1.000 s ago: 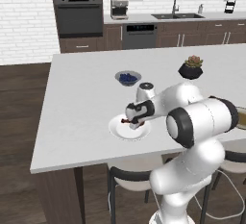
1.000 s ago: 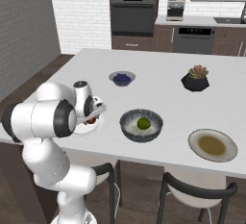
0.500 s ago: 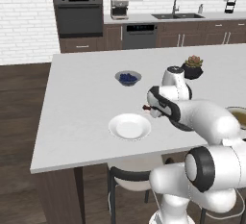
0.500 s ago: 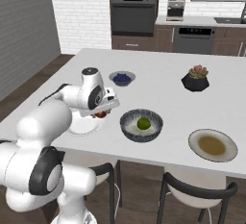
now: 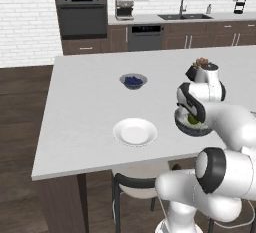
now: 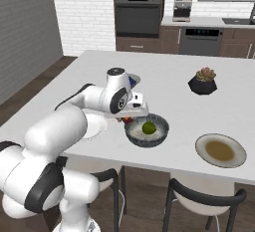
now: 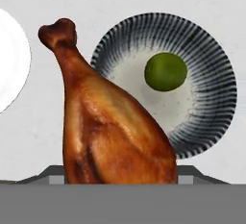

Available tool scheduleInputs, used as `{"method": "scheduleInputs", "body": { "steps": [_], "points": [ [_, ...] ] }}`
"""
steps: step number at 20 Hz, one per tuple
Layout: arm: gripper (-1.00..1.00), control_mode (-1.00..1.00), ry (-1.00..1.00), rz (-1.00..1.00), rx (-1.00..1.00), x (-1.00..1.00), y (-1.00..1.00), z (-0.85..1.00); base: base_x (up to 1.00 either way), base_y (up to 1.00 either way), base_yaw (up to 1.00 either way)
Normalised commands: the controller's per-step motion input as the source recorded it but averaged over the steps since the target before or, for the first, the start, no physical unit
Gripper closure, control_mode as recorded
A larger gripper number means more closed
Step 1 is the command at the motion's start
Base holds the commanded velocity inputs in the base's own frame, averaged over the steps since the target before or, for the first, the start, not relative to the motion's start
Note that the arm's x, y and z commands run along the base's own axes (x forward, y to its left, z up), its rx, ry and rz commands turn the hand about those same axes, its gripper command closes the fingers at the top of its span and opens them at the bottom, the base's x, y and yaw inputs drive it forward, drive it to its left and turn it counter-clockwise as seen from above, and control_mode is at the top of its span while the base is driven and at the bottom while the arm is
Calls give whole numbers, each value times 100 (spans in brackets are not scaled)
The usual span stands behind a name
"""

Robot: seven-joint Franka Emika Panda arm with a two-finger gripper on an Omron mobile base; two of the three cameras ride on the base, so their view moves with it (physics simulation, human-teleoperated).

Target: Pick the chicken drumstick and lime from their plates and place them in the bowl. Then put the bowl in the fridge.

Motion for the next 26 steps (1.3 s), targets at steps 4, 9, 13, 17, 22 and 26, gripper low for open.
{"method": "scheduleInputs", "body": {
  "steps": [4,9,13,17,22,26],
  "points": [
    [100,-100,3,-11,1,43,-37,-35,0,0,0],
    [100,-100,0,-3,1,15,-23,-58,0,0,0],
    [100,-100,0,0,0,0,0,-41,0,0,0],
    [100,-100,0,0,0,0,0,-30,0,0,0],
    [100,-100,-2,0,0,0,0,-29,0,0,0],
    [100,-100,-2,0,0,14,0,-19,0,0,0]
  ]
}}
